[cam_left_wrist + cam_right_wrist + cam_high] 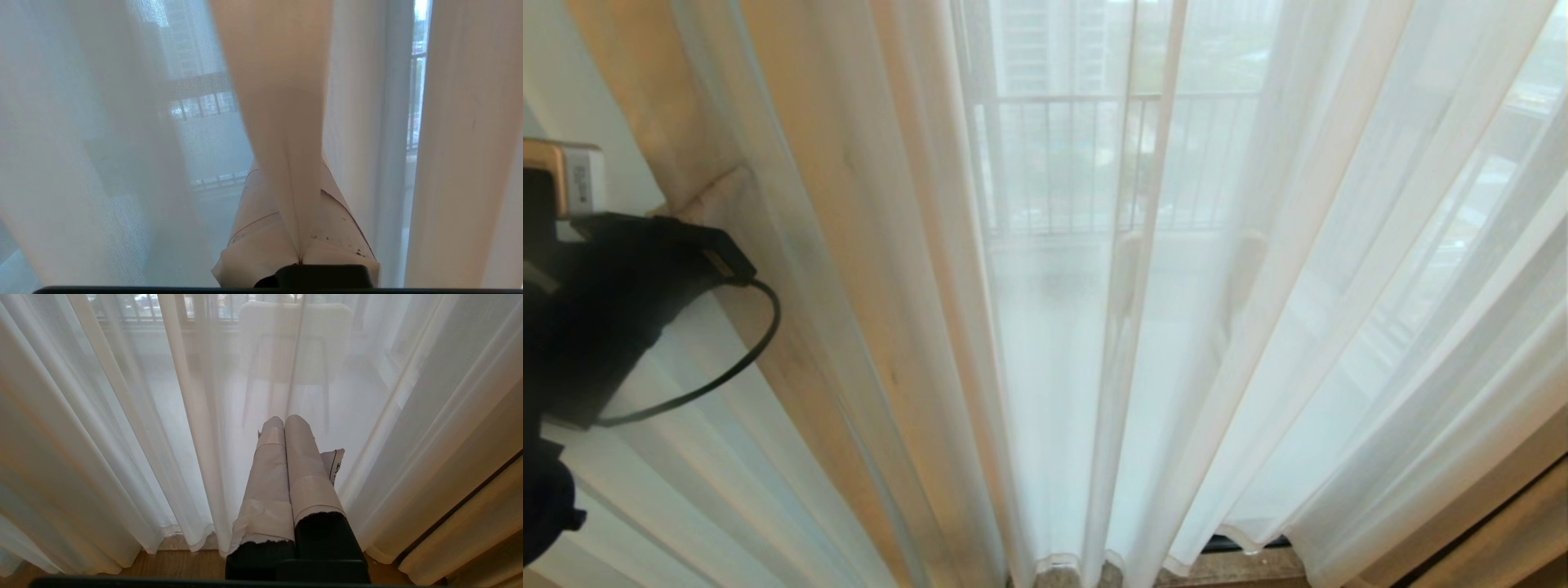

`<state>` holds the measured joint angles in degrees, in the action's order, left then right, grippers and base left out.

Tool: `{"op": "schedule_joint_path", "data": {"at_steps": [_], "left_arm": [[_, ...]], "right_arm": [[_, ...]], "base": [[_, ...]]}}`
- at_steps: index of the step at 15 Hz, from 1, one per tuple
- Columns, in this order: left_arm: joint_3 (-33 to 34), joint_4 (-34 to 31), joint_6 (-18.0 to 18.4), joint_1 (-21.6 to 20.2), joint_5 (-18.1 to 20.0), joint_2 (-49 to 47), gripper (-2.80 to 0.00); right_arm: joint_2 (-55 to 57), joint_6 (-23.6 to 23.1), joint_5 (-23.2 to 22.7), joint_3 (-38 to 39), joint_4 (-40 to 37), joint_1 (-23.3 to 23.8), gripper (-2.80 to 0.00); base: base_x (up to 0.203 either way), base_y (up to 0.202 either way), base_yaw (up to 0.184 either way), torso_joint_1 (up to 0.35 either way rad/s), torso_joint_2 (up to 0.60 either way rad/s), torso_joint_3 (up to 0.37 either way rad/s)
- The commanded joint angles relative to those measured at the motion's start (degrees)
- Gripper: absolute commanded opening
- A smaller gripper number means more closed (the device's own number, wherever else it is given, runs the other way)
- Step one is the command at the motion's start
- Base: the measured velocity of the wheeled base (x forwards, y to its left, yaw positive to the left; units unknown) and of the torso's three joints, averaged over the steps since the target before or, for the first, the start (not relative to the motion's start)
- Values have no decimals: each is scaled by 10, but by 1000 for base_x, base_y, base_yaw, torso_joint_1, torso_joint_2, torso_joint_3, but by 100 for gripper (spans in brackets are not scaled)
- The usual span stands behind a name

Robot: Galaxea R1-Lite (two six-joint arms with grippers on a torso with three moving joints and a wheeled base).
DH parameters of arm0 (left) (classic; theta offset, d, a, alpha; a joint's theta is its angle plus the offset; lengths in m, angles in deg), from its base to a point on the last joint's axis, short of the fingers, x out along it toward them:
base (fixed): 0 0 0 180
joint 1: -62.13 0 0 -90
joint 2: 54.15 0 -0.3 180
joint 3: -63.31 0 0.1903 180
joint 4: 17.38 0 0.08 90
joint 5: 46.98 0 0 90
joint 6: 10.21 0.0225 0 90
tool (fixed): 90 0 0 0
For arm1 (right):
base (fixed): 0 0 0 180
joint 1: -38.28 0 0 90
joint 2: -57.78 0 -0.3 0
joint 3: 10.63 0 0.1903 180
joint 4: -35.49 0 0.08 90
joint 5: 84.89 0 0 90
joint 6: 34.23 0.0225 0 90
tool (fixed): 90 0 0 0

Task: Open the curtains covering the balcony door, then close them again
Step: Pull the inner curtains open on both sides

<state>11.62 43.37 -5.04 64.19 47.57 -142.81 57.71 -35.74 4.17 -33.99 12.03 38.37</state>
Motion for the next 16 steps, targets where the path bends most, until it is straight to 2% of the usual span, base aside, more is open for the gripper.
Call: {"op": "schedule_joint_path", "data": {"at_steps": [1,16], "left_arm": [[2,5,0,0,0,15,-280],[29,3,8,-1,-1,89,-280]], "right_arm": [[1,-1,0,0,0,0,-280],[1,-1,0,0,0,0,-280]], "base": [[0,0,0,0,0,0],[0,0,0,0,0,0]]}}
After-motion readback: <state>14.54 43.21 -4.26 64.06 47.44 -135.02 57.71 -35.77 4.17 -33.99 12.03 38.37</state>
